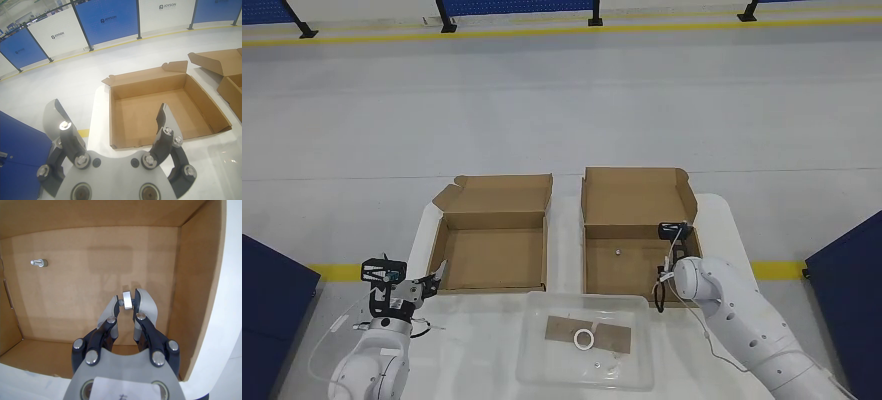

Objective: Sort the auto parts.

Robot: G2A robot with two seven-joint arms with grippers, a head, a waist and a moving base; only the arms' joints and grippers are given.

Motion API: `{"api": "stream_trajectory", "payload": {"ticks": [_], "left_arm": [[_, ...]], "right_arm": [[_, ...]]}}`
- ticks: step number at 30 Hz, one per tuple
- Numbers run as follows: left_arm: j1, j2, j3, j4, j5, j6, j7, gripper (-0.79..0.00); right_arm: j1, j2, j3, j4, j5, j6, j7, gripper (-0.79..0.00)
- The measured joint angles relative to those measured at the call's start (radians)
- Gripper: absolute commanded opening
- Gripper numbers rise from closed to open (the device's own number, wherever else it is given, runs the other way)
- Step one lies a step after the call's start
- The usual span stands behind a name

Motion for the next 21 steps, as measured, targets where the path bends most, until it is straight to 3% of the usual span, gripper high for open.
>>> {"api": "stream_trajectory", "payload": {"ticks": [9,10,11,12,13,21], "left_arm": [[0.000,0.000,0.000,0.000,0.000,0.000,0.000,0.000],[0.000,0.000,0.000,0.000,0.000,0.000,0.000,0.000],[0.000,0.000,0.000,0.000,0.000,0.000,0.000,0.000],[0.000,0.000,0.000,0.000,0.000,0.000,0.000,0.000],[0.000,0.000,0.000,0.000,0.000,0.000,0.000,0.000],[0.000,0.000,0.000,0.000,0.000,0.000,0.000,0.000]], "right_arm": [[-0.009,-0.006,0.017,-0.012,-0.020,-0.001,0.003,-0.496],[-0.011,-0.006,0.019,-0.015,-0.022,0.000,0.003,-0.449],[-0.012,-0.006,0.022,-0.020,-0.027,0.001,0.003,-0.351],[-0.016,-0.006,0.027,-0.030,-0.034,0.004,0.004,-0.148],[-0.020,-0.006,0.032,-0.041,-0.038,0.006,0.005,0.000],[-0.108,0.017,0.123,-0.223,-0.088,0.001,0.069,0.000]]}}
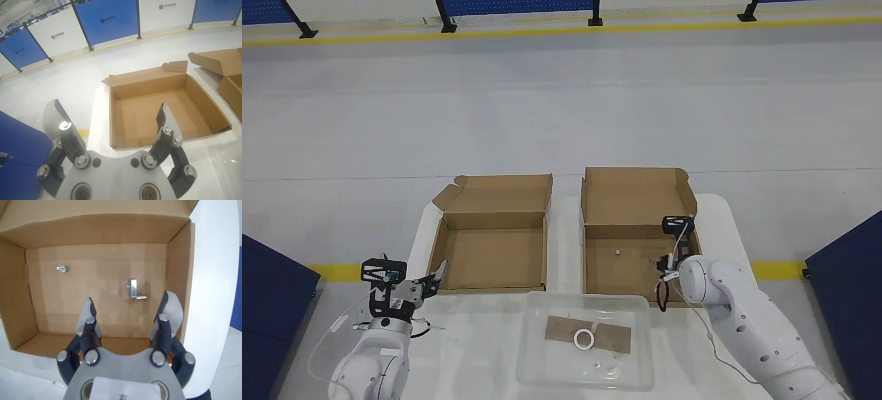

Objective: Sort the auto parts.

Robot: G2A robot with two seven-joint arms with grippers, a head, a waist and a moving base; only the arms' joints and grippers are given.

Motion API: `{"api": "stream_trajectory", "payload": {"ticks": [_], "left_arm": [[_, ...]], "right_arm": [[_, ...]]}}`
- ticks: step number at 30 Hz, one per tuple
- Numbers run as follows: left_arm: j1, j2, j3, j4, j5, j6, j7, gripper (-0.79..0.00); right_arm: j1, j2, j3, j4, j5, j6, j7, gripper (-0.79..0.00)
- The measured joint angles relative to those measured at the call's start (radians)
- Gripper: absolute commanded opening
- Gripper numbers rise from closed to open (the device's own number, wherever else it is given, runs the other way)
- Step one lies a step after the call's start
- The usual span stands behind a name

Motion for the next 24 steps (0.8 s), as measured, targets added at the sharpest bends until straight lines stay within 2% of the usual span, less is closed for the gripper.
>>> {"api": "stream_trajectory", "payload": {"ticks": [11,14,24], "left_arm": [[0.000,0.000,0.000,0.000,0.000,0.000,0.000,0.000],[0.000,0.000,0.000,0.000,0.000,0.000,0.000,0.000],[0.000,0.000,0.000,0.000,0.000,0.000,0.000,0.000]], "right_arm": [[-0.014,0.004,0.014,-0.027,-0.009,-0.013,0.022,0.000],[-0.028,0.006,0.027,-0.055,-0.001,-0.075,0.003,0.000],[-0.084,0.031,0.148,-0.263,0.076,-0.284,0.160,0.000]]}}
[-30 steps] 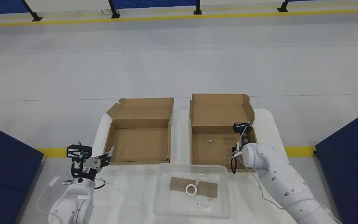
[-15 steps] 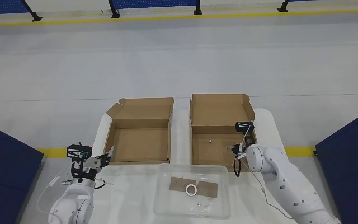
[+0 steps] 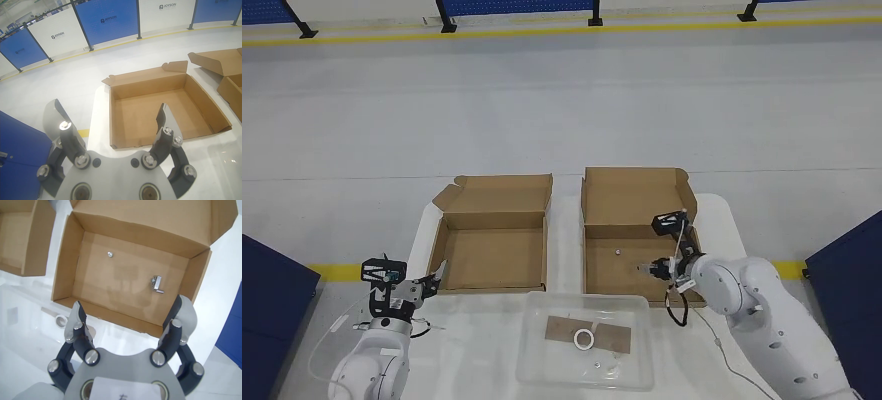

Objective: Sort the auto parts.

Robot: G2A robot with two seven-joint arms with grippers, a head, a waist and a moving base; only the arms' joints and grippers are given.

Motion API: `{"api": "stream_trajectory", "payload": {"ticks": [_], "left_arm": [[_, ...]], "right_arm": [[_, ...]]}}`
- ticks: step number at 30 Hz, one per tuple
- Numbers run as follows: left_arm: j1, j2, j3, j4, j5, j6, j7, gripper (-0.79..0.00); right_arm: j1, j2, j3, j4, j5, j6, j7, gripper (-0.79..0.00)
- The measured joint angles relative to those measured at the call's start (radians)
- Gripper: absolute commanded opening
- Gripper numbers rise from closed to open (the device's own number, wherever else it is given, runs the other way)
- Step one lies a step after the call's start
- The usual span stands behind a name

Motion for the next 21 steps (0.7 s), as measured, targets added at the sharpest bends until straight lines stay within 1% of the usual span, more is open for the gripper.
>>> {"api": "stream_trajectory", "payload": {"ticks": [5,9,12,21], "left_arm": [[0.000,0.000,0.000,0.000,0.000,0.000,0.000,0.000],[0.000,0.000,0.000,0.000,0.000,0.000,0.000,0.000],[0.000,0.000,0.000,0.000,0.000,0.000,0.000,0.000],[0.000,0.000,0.000,0.000,0.000,0.000,0.000,0.000]], "right_arm": [[-0.022,0.006,0.012,-0.083,0.011,-0.070,0.060,0.000],[-0.022,0.008,-0.012,-0.131,0.007,-0.137,0.111,0.000],[-0.018,0.007,-0.032,-0.156,0.008,-0.177,0.125,0.000],[-0.017,0.007,-0.036,-0.159,0.015,-0.188,0.121,0.000]]}}
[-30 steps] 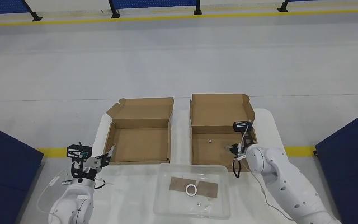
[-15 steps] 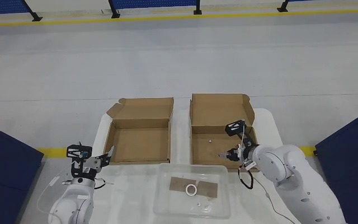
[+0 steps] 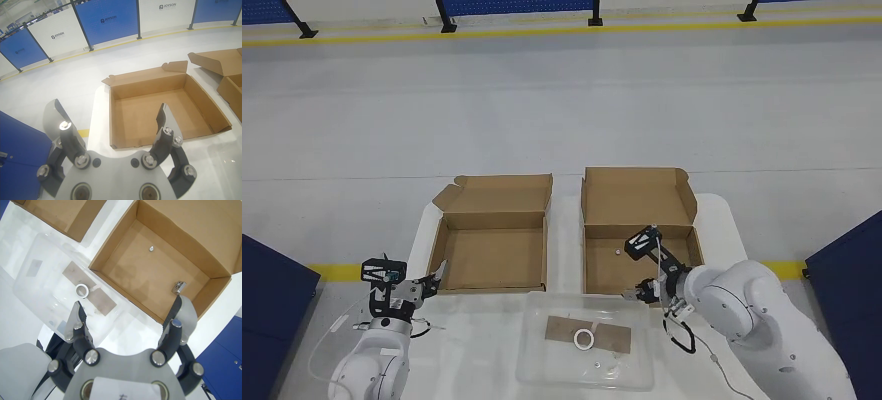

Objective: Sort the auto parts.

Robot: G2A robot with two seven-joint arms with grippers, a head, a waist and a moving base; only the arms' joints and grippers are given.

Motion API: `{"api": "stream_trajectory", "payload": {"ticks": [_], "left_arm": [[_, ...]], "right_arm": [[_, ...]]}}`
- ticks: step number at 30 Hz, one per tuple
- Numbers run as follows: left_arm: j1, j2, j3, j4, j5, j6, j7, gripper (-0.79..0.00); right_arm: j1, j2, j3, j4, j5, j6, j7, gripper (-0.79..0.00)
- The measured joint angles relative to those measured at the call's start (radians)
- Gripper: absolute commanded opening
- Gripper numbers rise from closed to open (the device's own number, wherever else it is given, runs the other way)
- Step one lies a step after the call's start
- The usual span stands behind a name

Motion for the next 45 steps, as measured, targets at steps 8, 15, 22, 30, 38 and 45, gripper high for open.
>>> {"api": "stream_trajectory", "payload": {"ticks": [8,15,22,30,38,45], "left_arm": [[0.000,0.000,0.000,0.000,0.000,0.000,0.000,0.000],[0.000,0.000,0.000,0.000,0.000,0.000,0.000,0.000],[0.000,0.000,0.000,0.000,0.000,0.000,0.000,0.000],[0.000,0.000,0.000,0.000,0.000,0.000,0.000,0.000],[0.000,0.000,0.000,0.000,0.000,0.000,0.000,0.000],[0.000,0.000,0.000,0.000,0.000,0.000,0.000,0.000]], "right_arm": [[0.021,0.004,-0.034,-0.114,-0.047,-0.076,0.095,0.000],[0.089,-0.009,-0.163,-0.154,-0.051,-0.124,0.206,0.000],[0.139,-0.033,-0.325,-0.108,-0.071,-0.115,0.227,0.000],[0.139,-0.034,-0.328,-0.105,-0.072,-0.116,0.226,0.000],[0.125,-0.030,-0.397,-0.081,-0.097,-0.219,0.227,0.000],[0.167,-0.032,-0.488,-0.025,-0.091,-0.213,0.226,0.000]]}}
